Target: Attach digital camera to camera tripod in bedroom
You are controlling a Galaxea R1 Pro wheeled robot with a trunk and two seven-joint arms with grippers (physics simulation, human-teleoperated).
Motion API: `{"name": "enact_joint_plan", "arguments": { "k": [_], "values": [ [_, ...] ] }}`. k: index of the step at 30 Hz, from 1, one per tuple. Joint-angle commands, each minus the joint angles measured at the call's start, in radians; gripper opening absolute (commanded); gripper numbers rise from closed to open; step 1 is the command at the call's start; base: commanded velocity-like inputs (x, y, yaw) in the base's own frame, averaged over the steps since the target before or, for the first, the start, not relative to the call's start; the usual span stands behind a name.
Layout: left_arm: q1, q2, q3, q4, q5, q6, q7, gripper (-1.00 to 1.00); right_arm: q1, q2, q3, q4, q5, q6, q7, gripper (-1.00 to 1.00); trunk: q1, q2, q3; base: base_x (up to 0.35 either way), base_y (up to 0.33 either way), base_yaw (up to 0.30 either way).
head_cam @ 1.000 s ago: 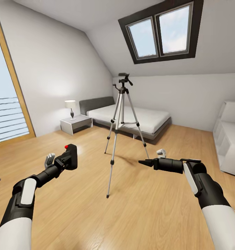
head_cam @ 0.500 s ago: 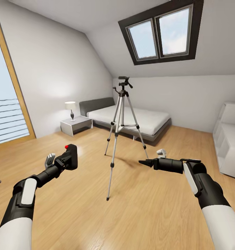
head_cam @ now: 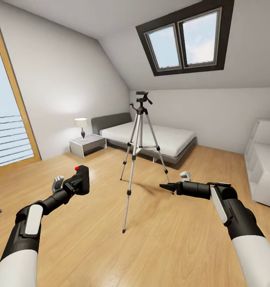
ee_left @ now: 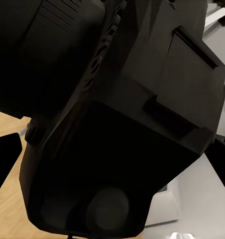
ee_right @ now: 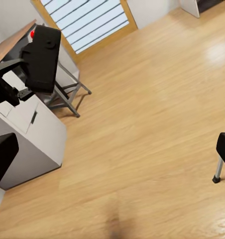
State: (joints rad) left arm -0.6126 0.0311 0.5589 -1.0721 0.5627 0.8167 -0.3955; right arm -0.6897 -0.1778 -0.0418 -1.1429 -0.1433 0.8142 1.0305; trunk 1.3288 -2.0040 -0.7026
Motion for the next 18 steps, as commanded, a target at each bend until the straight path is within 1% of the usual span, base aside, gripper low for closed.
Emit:
{"name": "enact_joint_plan", "arguments": {
  "k": [1,18],
  "values": [
    [-0.001,0.0,0.003,0.0,0.002,0.007,-0.003,-1.0,-0.001,0.0,-0.001,0.0,-0.002,0.005,0.002,1.0,-0.004,0.007,0.002,0.0,0.0,0.0],
    [-0.001,0.0,0.003,0.001,0.006,0.008,-0.002,-1.0,-0.001,0.003,0.002,0.0,-0.004,0.006,0.0,1.0,-0.069,0.126,0.055,0.0,0.0,0.0]
  ]
}}
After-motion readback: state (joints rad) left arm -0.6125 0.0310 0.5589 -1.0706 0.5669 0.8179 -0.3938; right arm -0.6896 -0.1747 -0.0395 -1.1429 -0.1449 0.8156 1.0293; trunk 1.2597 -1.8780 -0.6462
